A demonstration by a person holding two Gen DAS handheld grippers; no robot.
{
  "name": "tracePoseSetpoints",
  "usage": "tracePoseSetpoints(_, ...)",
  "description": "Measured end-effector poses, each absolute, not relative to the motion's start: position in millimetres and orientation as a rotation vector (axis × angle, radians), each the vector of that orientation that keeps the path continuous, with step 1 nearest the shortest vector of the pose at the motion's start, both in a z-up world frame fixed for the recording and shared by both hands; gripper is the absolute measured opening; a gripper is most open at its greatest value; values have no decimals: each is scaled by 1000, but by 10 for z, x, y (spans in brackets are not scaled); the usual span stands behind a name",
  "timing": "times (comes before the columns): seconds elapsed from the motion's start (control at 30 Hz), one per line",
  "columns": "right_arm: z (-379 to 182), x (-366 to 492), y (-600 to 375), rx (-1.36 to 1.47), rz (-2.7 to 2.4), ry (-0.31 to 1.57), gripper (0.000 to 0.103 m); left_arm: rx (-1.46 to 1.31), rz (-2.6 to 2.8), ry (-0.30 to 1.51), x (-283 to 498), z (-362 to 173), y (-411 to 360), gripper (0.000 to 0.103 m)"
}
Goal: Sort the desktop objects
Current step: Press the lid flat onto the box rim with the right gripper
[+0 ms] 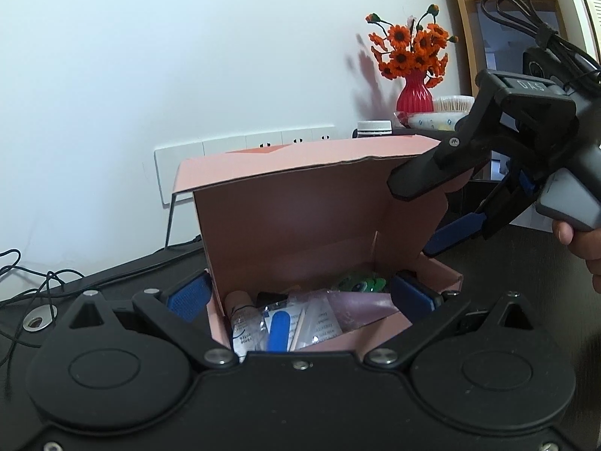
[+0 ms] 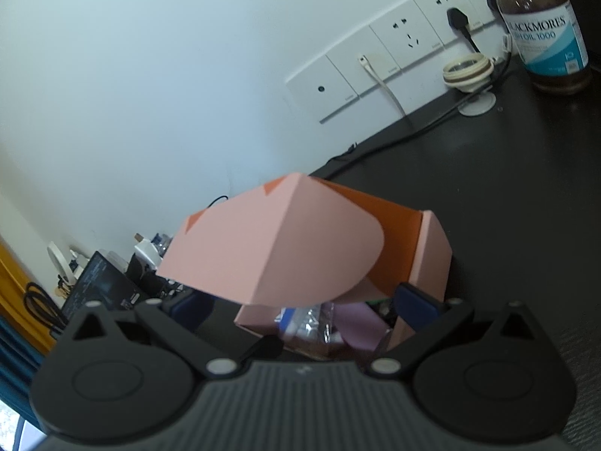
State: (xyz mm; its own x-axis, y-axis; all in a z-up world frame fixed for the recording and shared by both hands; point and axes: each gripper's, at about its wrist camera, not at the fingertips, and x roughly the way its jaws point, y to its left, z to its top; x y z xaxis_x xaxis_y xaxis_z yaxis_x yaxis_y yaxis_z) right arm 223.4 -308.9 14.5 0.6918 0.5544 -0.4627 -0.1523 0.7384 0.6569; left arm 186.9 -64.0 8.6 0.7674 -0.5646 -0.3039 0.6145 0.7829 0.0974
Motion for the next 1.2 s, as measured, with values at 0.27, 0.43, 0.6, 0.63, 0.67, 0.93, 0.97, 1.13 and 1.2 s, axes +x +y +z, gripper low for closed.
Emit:
tracePoseSetpoints(0.27, 286, 2075, -3149, 598, 399, 648, 102, 195, -644, 269, 1867, 99, -613, 103)
tracePoseSetpoints(0.43, 563, 1897, -3232, 563, 349, 529, 102, 196, -642, 274, 1870, 91, -613, 103)
tracePoseSetpoints(0.6, 739, 1900, -3263, 563, 296, 449, 102, 186, -642, 276, 1872, 99, -611, 103)
tracePoseSetpoints(0.63, 745, 1934, -3247, 563, 279, 449, 102, 184, -642, 277, 1871, 98, -608, 103)
tracePoseSetpoints(0.67, 751, 1968, -3231, 563, 262, 450, 102, 183, -643, 278, 1869, 97, -605, 103)
tracePoseSetpoints(0.93, 393, 2281, -3143, 776, 252, 586, 102, 183, -646, 284, 1861, 93, -604, 103)
tracePoseSetpoints(0.97, 367, 2287, -3130, 791, 252, 592, 102, 182, -646, 285, 1862, 93, -603, 103)
tracePoseSetpoints(1.13, 300, 2324, -3059, 786, 248, 613, 102, 182, -650, 295, 1869, 90, -601, 103)
tracePoseSetpoints(1.2, 299, 2337, -3061, 792, 250, 621, 102, 183, -650, 295, 1868, 89, -606, 103)
